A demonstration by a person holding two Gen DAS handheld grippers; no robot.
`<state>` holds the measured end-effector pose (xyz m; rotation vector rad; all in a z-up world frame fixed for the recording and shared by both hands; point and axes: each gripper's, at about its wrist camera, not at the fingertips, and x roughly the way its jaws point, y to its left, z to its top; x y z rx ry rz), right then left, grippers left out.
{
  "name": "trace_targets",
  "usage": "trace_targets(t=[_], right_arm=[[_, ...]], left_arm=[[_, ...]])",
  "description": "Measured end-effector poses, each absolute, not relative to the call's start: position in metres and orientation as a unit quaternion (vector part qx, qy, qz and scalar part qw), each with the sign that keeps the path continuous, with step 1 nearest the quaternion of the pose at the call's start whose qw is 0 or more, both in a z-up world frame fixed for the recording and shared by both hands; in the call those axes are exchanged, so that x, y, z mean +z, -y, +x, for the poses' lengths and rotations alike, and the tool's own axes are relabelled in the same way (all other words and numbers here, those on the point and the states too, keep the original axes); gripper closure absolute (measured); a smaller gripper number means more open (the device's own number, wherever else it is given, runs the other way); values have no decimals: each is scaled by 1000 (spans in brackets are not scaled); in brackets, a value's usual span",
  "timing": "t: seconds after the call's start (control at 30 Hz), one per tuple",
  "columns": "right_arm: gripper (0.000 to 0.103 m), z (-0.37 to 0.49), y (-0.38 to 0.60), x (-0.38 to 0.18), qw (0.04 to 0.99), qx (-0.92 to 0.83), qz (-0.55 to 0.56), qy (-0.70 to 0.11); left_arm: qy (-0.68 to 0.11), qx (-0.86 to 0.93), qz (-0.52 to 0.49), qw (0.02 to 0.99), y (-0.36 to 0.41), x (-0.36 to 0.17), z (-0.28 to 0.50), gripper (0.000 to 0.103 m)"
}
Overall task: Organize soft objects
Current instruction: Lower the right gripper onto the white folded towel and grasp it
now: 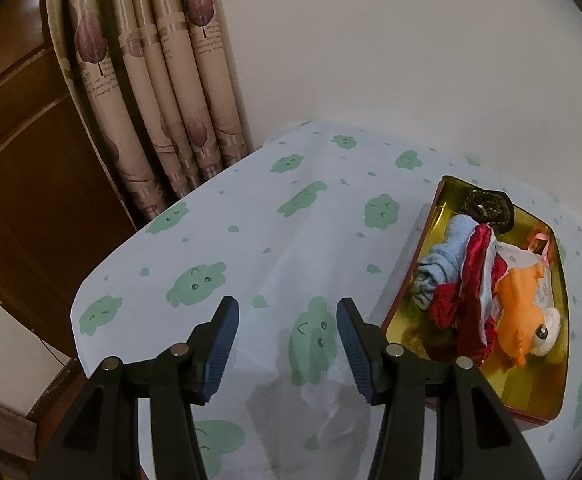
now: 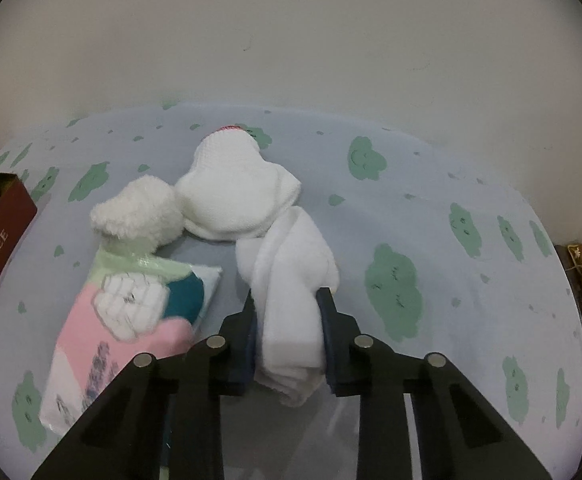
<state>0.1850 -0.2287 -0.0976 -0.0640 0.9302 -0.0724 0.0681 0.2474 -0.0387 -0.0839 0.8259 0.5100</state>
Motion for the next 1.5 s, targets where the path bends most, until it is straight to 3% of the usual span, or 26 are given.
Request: trace_targets(t=[0.37,0.6,0.8,0.83,0.9,1.17,1.5], right_arm=[[80,139,257,-74,905,-52,-59,-417],[80,126,276,-94,898,-101,-87,-419],[80,124,284,-103,901,-96,-65,-418],[80,125,285,-105,901,-94,-62,-419],[80,126,289,-105,901,-92,-53,-420],[80,126,297,-103,900,-114,-38,-419],[79,129,308,-107,896,-112,-21,-429]], left_arm=[[-399,205,8,894,-218,-34,69,51],[-405,76,71,909,-135,-18,74,51],[-409,-76,80,906,-47,-7,89,46],[-412,-93,84,902,-33,-8,92,42],[-436,-133,84,886,0,-15,103,35],[-508,-180,44,841,86,-45,155,35],[-579,-185,-10,794,132,-77,196,33]])
